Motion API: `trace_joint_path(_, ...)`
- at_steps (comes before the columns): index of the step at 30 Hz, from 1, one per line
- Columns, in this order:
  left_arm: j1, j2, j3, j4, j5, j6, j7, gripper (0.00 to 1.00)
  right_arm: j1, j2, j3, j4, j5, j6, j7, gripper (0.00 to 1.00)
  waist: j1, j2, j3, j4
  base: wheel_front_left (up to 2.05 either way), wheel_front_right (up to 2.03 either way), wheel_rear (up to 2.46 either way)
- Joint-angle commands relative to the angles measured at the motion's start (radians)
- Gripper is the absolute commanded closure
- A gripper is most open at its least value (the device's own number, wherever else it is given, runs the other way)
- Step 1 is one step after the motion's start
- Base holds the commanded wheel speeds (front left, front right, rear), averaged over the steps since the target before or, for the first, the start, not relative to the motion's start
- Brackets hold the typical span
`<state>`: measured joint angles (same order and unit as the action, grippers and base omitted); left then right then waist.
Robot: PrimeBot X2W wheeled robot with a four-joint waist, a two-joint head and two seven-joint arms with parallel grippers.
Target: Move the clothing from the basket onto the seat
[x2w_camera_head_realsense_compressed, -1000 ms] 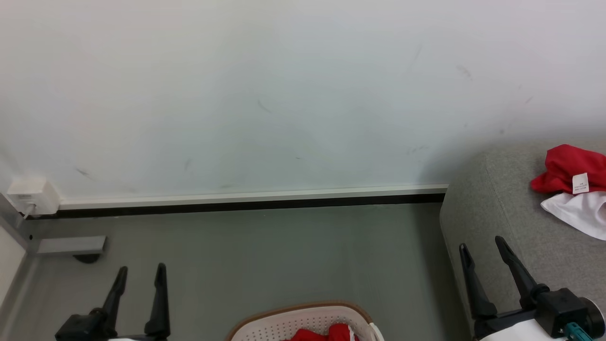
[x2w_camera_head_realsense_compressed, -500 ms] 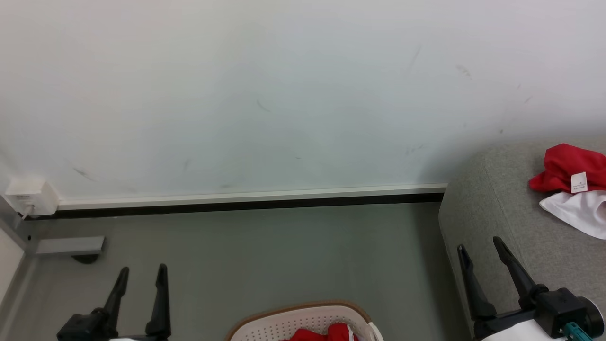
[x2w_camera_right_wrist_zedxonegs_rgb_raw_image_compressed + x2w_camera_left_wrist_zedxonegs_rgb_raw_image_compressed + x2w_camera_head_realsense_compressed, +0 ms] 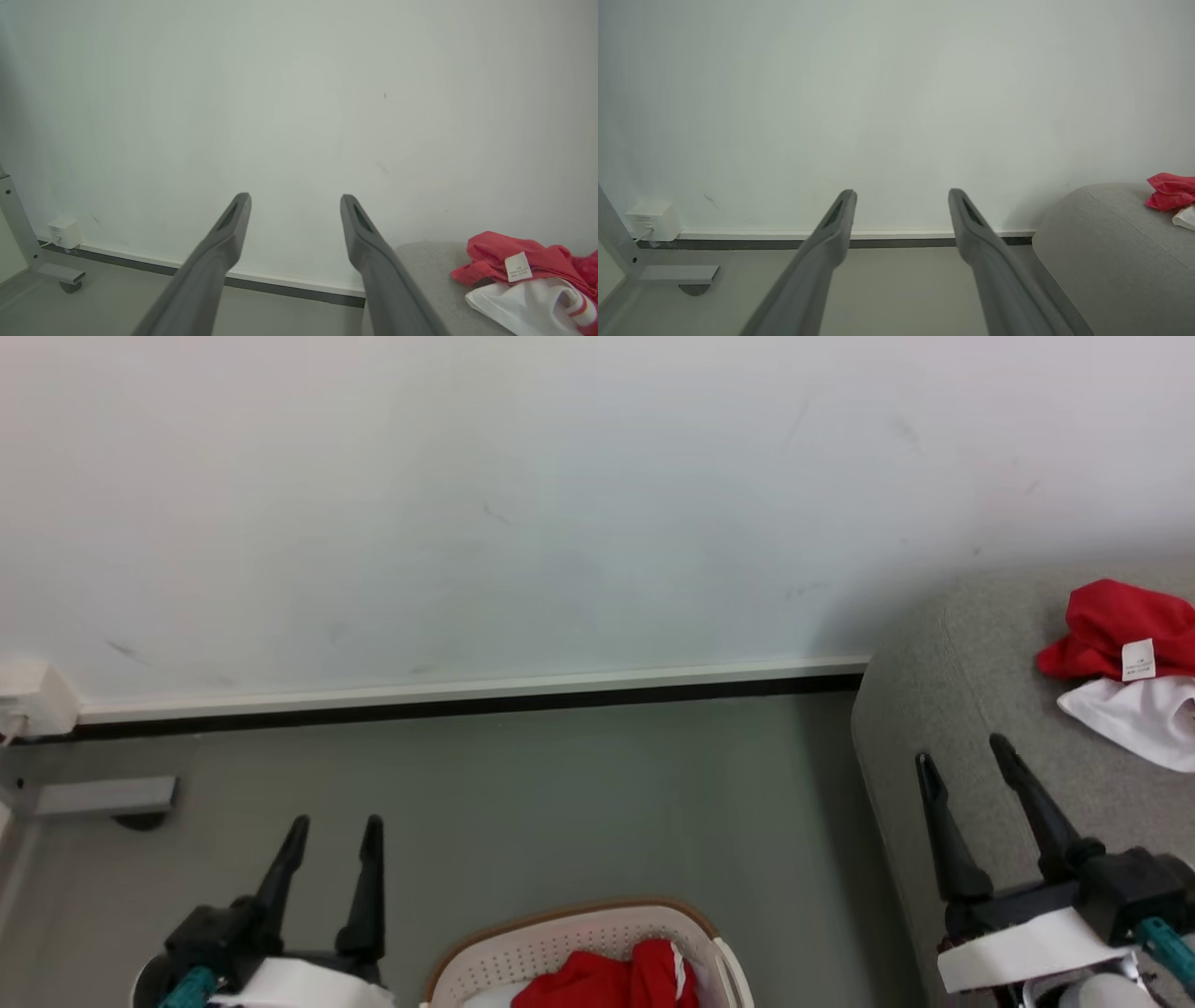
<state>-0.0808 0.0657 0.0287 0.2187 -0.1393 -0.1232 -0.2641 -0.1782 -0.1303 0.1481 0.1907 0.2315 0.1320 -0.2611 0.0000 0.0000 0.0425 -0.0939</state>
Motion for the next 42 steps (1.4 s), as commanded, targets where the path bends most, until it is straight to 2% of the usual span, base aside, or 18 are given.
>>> trace_joint_path(1,-0.025,0.0,-0.011,0.006,-0.01,-0.003,0.0,0.0,-0.027,-0.006,-0.005,-0.009,-0.007,-0.003,-0.003,0.0,0.0,0.0,0.051,-0.019,0.0,0.0,0.0)
trace_joint_path(5,-0.095,0.014,-0.069,0.041,-0.034,-0.008,0.0,0.0,-0.092,-0.001,-0.026,-0.039,-0.026,-0.003,-0.003,0.0,0.0,0.0,0.143,-0.042,0.0,0.0,0.0)
trace_joint_path(10,-0.191,0.067,-0.182,0.093,-0.081,-0.008,0.0,0.0,-0.183,0.009,-0.037,-0.078,-0.057,-0.003,-0.003,0.0,0.0,0.0,0.279,-0.072,0.0,0.0,0.0)
trace_joint_path(20,-0.376,0.168,-0.448,0.32,-0.187,-0.007,0.011,0.0,-0.328,0.048,-0.091,-0.158,-0.094,-0.003,-0.003,0.0,0.0,0.0,0.484,-0.129,0.0,0.0,0.0)
trace_joint_path(35,-0.621,0.236,-0.805,0.647,-0.24,-0.007,0.07,0.0,-0.491,0.08,-0.125,-0.271,-0.12,-0.003,-0.003,0.0,0.0,0.0,0.726,-0.229,0.0,0.0,0.0)
trace_joint_path(42,-0.719,0.27,-0.929,0.757,-0.293,-0.007,0.089,0.0,-0.55,0.082,-0.131,-0.316,-0.092,-0.003,-0.003,0.0,0.0,0.0,0.831,-0.279,0.0,0.0,0.0)
